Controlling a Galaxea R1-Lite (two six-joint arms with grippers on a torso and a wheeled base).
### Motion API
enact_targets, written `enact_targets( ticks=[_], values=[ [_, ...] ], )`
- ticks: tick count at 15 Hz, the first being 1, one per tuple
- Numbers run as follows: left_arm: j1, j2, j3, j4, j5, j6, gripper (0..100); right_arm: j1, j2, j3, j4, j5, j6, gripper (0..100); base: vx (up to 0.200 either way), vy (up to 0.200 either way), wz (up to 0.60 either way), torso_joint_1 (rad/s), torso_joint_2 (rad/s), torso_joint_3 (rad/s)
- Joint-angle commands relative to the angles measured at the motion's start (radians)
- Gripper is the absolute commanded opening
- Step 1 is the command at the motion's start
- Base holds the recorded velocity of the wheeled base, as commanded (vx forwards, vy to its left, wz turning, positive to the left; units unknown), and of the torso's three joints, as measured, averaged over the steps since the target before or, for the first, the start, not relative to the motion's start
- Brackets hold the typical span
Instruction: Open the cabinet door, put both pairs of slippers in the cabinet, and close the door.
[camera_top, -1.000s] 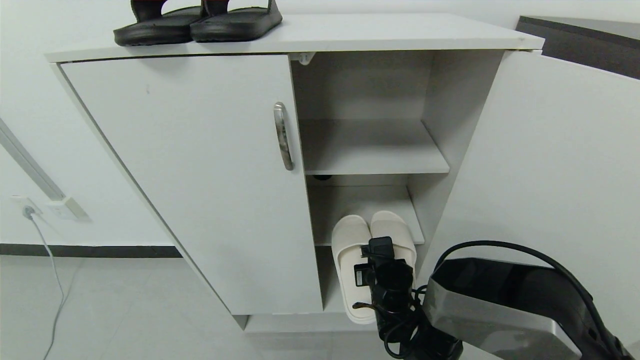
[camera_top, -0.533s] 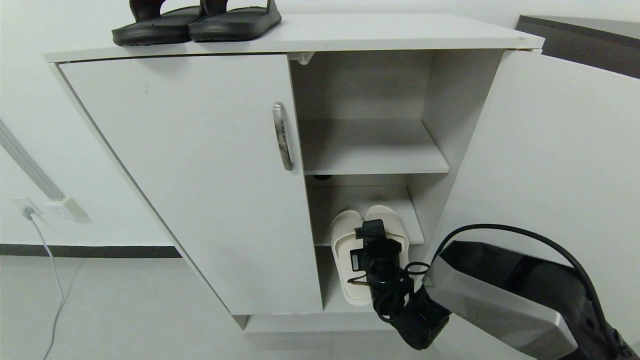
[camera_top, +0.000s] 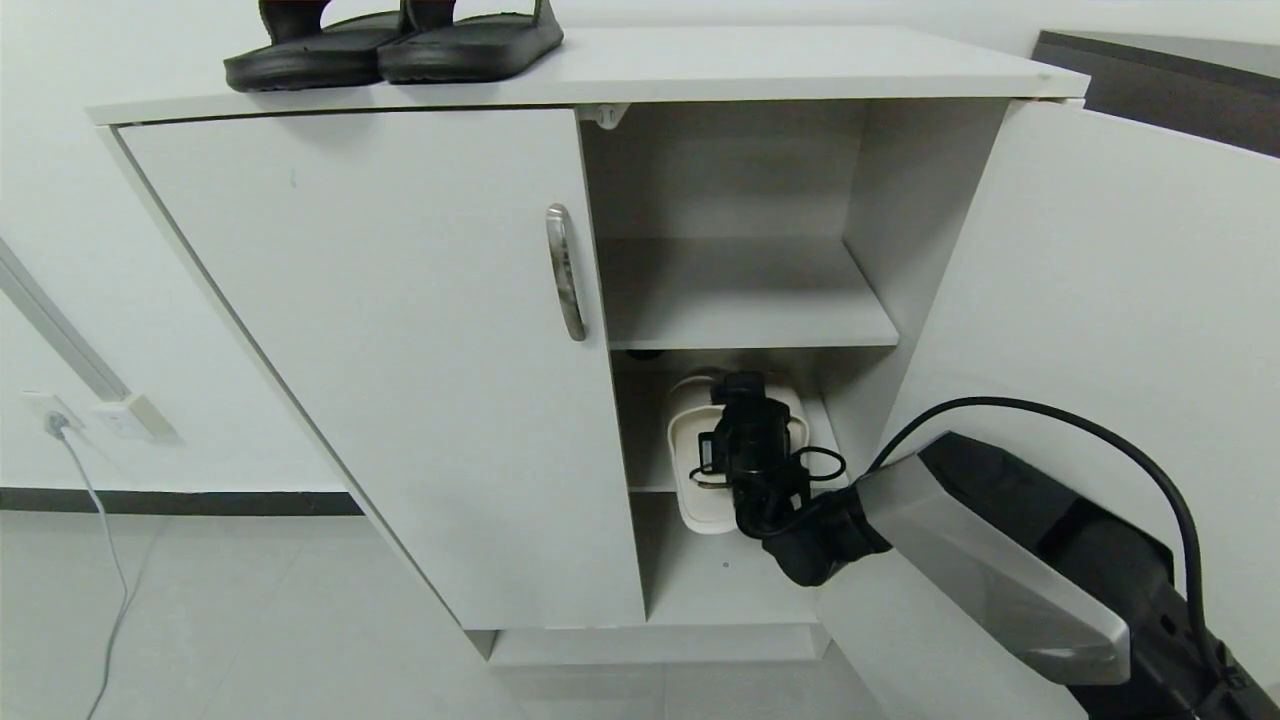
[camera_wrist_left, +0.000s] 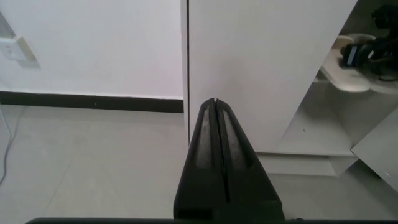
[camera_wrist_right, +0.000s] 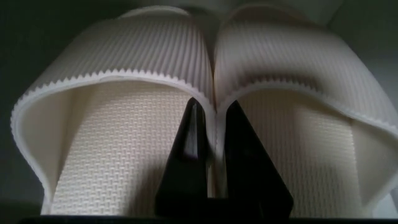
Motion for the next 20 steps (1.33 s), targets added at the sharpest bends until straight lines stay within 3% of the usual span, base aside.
enact_targets(
  ticks=[1,4,19,20],
  values=[
    [0.000,0.001,0.000,0.000,0.000,-0.001,0,-0.022,0.063,-0.166,0.056,0.002,0.001,0,0.000,0.000,0.00,0.000,0.00,0.000],
    [0.000,0.001,0.000,0.000,0.002,-0.001,0,-0.031,0.112,-0.285,0.115,-0.006,-0.001,0,0.000,0.000,0.00,0.000,0.00,0.000],
    [0.000,0.001,-0.002,0.000,0.012,-0.002,0,-0.056,0.158,-0.297,0.117,-0.002,0.027,0,0.000,0.000,0.00,0.000,0.00,0.000],
    [0.000,0.001,0.000,0.000,0.012,-0.002,0,-0.056,0.158,-0.297,0.117,-0.002,0.027,100,0.000,0.000,0.00,0.000,0.00,0.000]
  ],
)
